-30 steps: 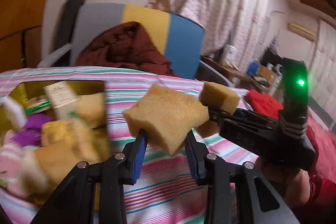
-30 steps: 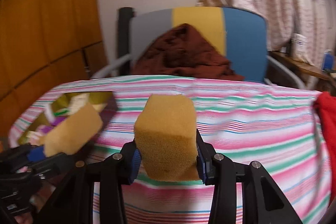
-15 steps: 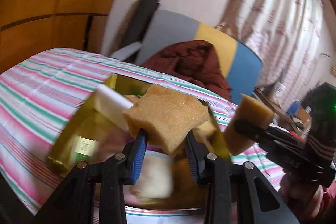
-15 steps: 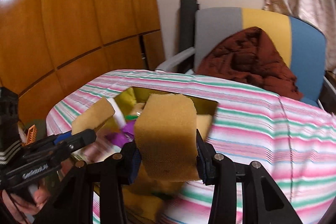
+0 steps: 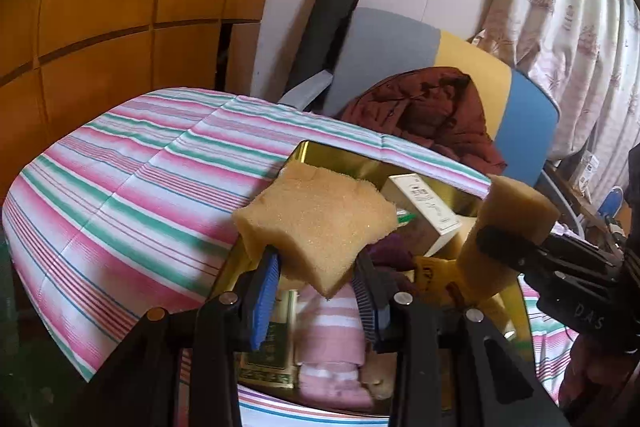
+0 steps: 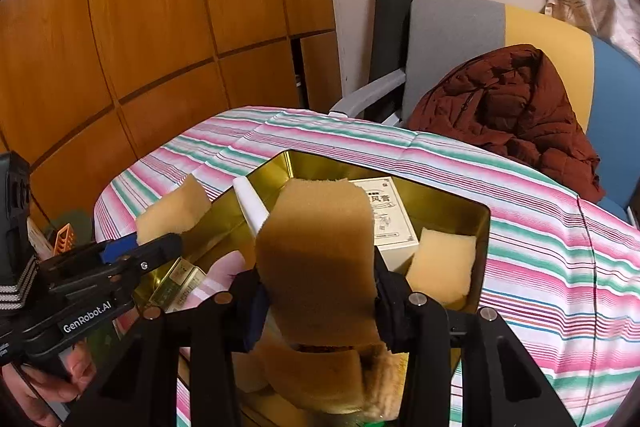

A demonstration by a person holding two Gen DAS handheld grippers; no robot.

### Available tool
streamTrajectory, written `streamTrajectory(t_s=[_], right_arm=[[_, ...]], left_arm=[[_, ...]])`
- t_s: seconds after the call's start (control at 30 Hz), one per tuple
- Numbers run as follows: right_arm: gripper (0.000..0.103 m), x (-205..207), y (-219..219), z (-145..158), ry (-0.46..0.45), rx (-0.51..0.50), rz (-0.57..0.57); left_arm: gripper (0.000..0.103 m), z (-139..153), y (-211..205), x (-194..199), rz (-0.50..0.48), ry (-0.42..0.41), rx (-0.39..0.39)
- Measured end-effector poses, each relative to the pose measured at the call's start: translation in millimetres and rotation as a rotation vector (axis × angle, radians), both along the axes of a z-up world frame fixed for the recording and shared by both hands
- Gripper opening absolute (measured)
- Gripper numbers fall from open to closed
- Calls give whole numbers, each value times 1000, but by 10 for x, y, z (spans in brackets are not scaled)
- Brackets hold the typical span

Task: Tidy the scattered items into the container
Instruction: 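Lower both sponges into the gold tray and open both grippers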

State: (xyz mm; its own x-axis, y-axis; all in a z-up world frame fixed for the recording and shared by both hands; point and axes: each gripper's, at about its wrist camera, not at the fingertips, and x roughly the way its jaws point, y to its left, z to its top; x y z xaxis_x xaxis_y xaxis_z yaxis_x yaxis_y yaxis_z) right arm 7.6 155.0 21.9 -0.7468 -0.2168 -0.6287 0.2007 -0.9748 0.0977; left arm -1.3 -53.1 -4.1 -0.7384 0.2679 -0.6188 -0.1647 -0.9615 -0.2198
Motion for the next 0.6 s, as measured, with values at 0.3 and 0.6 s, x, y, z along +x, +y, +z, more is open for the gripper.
streamTrajectory(t_s=[0.3,0.6], right_arm=[[45,-99,-59,-27,-22,-9,-8],[45,-193,-90,19,-16,-8,-15]], left_arm=[[36,-38,-48,-65,19,-25,-11],[36,-40,-31,-164,19,-46,-18]])
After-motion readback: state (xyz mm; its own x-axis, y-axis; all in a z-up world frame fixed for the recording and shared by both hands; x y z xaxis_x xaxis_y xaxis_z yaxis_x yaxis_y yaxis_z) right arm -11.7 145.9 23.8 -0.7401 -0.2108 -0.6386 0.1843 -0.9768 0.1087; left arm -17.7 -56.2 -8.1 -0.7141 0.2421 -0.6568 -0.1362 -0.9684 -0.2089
